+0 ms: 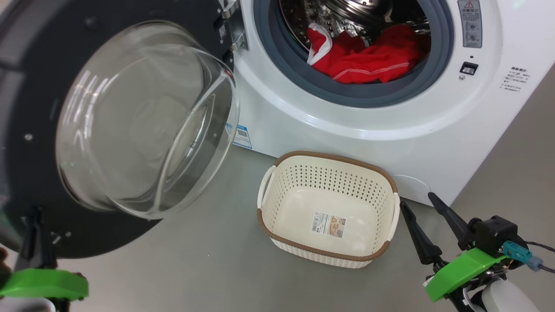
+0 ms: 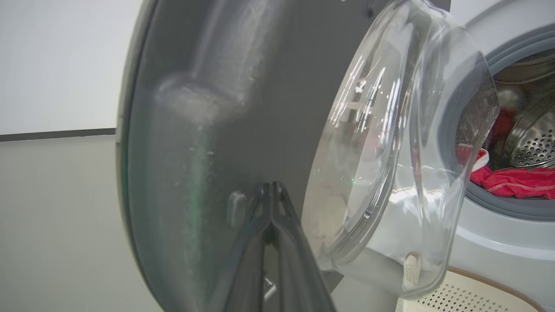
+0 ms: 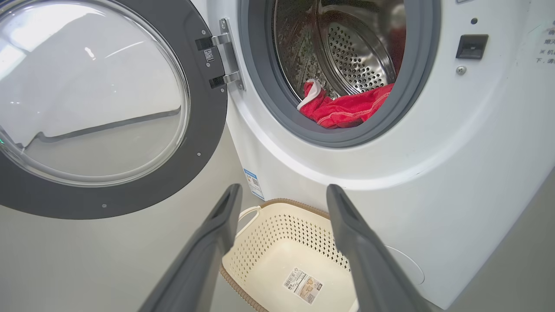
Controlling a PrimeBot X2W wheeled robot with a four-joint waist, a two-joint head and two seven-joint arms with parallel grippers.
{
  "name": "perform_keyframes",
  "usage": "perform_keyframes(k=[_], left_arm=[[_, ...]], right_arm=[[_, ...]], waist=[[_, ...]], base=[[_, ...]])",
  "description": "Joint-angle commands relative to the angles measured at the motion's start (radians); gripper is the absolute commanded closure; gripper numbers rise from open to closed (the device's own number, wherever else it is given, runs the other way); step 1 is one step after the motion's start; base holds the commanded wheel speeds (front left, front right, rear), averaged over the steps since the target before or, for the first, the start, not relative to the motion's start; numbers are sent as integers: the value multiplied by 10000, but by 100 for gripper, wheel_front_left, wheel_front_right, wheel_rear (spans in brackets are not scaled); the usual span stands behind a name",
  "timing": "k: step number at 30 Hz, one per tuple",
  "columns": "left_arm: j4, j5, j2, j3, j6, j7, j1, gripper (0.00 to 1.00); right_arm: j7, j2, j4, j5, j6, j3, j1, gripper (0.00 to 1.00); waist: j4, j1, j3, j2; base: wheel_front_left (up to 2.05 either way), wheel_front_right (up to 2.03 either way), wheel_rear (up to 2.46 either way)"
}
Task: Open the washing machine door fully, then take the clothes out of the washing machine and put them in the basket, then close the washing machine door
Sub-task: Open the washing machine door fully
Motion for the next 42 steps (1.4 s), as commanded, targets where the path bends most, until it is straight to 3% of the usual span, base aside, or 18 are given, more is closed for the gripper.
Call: perform_keyframes(k=[1, 26, 42], left_arm=[[-84, 112, 507, 595, 60, -121, -585, 100], [3853, 1281, 1331, 2901, -706, -123, -3725, 100], [4615, 1837, 1188, 3659, -948, -124, -4143, 100]], right_arm=[[-120, -113, -227, -123, 16, 216, -306, 0], [-120, -310, -324, -281, 16, 424, -1009, 0], [-120, -303, -287, -299, 16, 424, -1059, 0]], waist=[[-44, 0, 54, 0], [-528, 0, 1122, 0], [-621, 0, 1062, 0]], base=[[0, 0, 0], [0, 0, 0], [0, 0, 0]])
